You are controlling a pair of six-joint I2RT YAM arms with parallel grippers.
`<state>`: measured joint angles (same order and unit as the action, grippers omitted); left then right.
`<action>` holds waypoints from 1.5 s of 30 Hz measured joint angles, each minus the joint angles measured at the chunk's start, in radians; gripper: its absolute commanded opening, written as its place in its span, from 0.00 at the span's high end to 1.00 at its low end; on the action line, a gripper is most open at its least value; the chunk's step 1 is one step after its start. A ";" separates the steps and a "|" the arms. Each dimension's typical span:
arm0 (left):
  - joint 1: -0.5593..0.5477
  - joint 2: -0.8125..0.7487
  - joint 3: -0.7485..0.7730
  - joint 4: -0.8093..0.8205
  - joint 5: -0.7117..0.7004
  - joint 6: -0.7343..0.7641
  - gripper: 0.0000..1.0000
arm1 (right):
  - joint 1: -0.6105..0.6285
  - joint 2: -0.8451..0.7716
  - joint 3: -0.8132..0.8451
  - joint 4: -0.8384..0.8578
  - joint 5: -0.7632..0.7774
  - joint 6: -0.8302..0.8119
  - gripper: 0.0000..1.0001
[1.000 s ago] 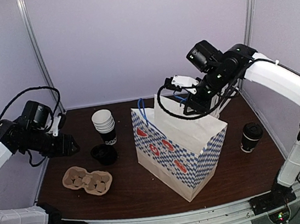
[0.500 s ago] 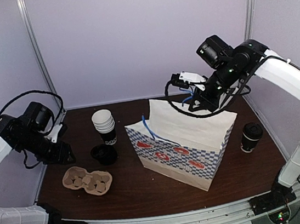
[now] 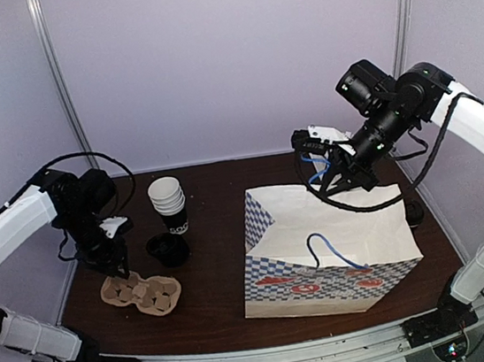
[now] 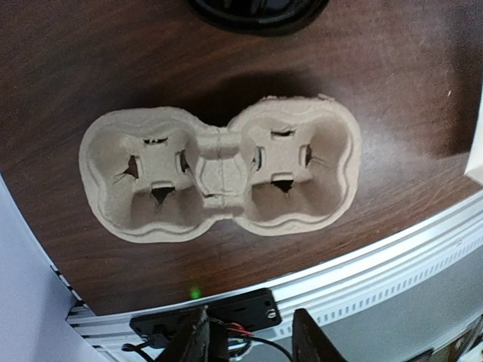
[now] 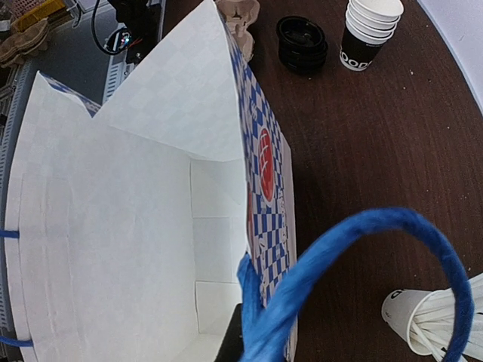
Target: Pack the takeout coffee
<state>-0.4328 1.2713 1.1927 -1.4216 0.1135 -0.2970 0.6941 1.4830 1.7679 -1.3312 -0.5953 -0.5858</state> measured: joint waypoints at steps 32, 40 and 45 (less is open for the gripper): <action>-0.117 0.286 -0.187 0.369 -0.185 -0.174 0.39 | -0.005 0.000 -0.071 0.003 -0.108 -0.018 1.00; -0.111 0.314 -0.206 0.402 -0.185 -0.174 0.38 | -0.006 0.001 -0.071 0.003 -0.108 -0.017 1.00; -0.111 0.261 -0.220 0.376 -0.175 -0.190 0.35 | -0.006 0.009 -0.071 0.003 -0.108 -0.016 1.00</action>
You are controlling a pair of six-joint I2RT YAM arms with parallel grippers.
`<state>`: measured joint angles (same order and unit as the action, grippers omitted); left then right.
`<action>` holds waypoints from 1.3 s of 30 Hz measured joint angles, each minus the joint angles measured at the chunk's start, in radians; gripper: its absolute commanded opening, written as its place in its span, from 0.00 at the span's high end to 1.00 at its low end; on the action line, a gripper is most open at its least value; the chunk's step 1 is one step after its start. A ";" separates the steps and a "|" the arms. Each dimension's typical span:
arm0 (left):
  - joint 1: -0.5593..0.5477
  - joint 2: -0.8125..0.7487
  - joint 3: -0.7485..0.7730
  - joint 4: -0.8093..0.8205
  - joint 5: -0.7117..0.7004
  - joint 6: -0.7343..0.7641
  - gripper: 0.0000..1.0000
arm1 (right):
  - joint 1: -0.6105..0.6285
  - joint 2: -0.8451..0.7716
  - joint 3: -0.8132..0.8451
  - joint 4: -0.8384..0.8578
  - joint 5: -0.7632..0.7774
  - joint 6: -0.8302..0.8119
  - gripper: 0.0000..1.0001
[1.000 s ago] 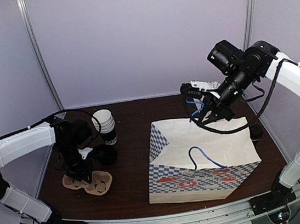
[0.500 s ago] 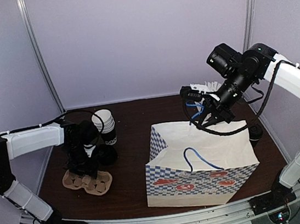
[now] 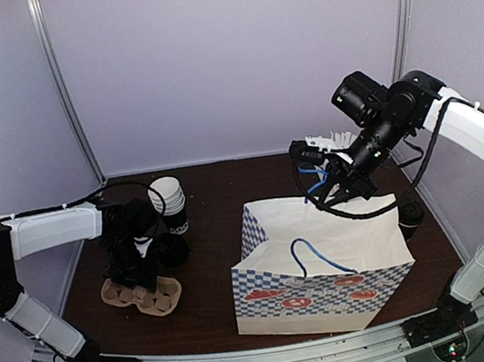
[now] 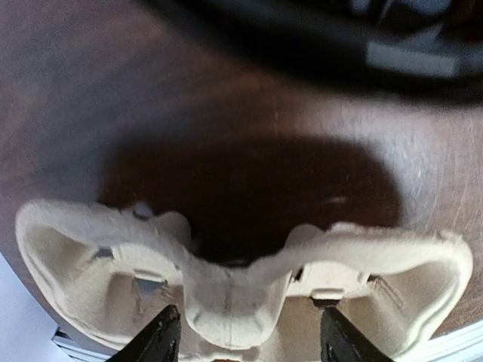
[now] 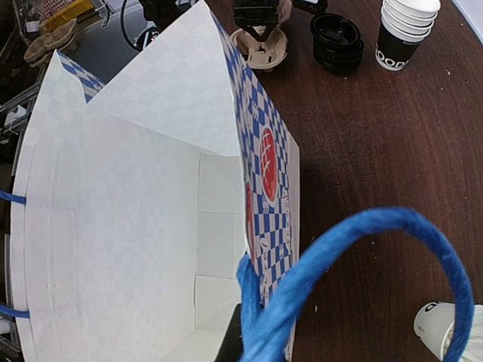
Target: Pack the takeout coffee
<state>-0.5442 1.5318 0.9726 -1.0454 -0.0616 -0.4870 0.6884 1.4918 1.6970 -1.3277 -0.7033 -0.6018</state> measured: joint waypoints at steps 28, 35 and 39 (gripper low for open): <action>-0.234 -0.096 0.237 -0.030 0.231 0.086 0.50 | -0.126 0.003 0.020 -0.008 0.014 -0.026 1.00; -0.234 -0.076 0.206 -0.063 0.085 0.549 0.52 | -0.139 0.001 0.020 -0.009 0.014 -0.032 1.00; -0.230 -0.012 0.183 -0.080 0.058 0.739 0.55 | -0.143 0.000 0.020 -0.015 0.015 -0.037 1.00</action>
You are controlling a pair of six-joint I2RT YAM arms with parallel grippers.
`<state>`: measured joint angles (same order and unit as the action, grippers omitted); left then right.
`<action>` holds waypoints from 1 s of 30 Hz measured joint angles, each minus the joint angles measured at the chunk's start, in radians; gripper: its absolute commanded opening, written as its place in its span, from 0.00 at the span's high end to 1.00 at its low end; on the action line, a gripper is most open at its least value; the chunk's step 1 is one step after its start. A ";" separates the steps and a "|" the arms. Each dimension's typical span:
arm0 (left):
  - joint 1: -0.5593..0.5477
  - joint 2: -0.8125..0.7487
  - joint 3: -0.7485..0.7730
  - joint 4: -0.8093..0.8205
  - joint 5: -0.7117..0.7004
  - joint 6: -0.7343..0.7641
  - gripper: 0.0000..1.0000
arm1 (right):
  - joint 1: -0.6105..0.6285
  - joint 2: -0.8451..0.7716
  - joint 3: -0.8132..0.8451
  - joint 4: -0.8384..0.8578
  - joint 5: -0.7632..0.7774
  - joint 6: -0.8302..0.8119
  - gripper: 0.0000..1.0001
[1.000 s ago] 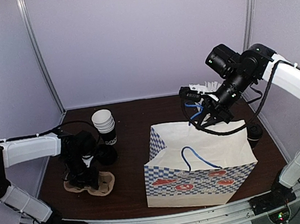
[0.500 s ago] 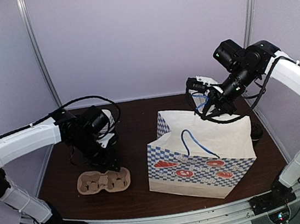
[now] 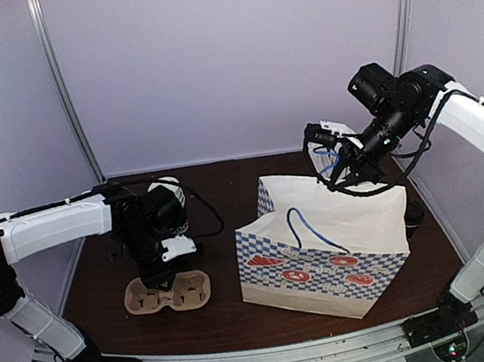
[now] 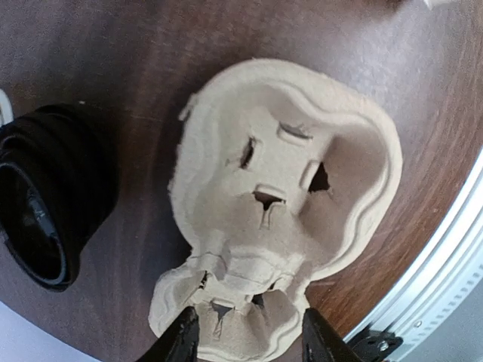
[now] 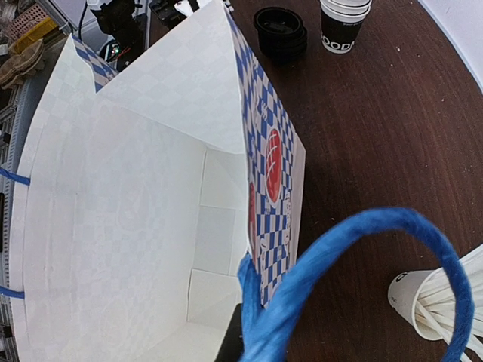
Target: Pack the takeout coffee
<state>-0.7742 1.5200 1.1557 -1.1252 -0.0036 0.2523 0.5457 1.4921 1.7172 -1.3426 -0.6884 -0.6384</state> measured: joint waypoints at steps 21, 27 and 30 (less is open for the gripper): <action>0.007 0.051 -0.078 0.043 0.029 0.256 0.60 | -0.003 0.001 -0.001 -0.013 -0.003 -0.010 1.00; 0.007 0.052 -0.111 0.094 0.024 0.275 0.59 | -0.003 0.001 -0.003 -0.013 -0.003 -0.010 1.00; 0.007 0.053 -0.127 0.116 0.022 0.281 0.60 | -0.003 0.002 -0.003 -0.013 -0.002 -0.010 1.00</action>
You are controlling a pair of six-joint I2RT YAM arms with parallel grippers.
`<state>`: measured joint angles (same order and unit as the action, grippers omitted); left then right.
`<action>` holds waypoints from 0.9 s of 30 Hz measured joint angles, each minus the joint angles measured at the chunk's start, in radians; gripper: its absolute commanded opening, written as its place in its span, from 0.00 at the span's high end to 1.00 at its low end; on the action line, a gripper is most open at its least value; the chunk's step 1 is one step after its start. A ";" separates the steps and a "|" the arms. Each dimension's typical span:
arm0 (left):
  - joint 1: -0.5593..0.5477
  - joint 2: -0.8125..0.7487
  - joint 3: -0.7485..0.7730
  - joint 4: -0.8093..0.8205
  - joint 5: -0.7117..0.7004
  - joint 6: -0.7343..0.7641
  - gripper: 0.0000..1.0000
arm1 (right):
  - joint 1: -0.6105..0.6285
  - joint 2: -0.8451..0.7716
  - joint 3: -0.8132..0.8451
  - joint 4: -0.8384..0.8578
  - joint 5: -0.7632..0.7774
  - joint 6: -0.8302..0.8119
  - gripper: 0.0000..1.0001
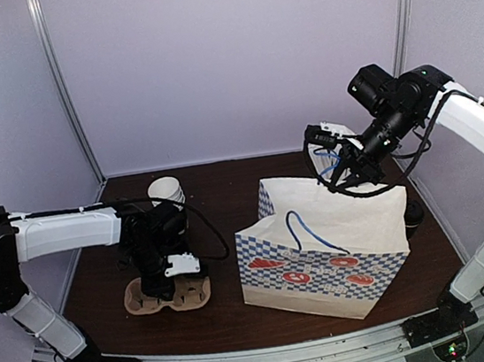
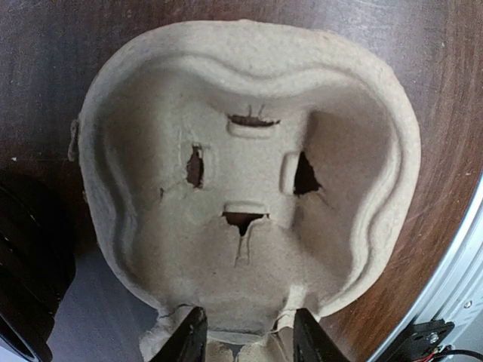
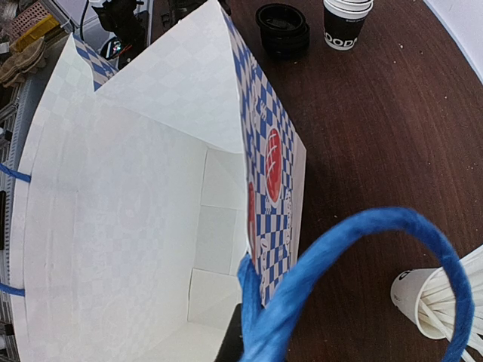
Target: Pack the takeout coffee
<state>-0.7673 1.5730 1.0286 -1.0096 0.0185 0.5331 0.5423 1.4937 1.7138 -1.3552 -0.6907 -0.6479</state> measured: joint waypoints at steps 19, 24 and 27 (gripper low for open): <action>0.000 0.023 0.001 0.013 -0.022 -0.013 0.73 | 0.000 0.010 -0.014 0.002 -0.006 0.000 1.00; 0.000 0.015 0.085 -0.047 -0.049 -0.074 0.77 | -0.002 0.010 -0.018 0.002 -0.006 0.000 1.00; 0.000 -0.019 0.141 -0.084 -0.064 -0.110 0.78 | -0.002 0.010 -0.018 0.002 -0.006 0.000 1.00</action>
<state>-0.7670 1.5539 1.1694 -1.0931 -0.0452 0.4229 0.5407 1.5032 1.6962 -1.3533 -0.6964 -0.6483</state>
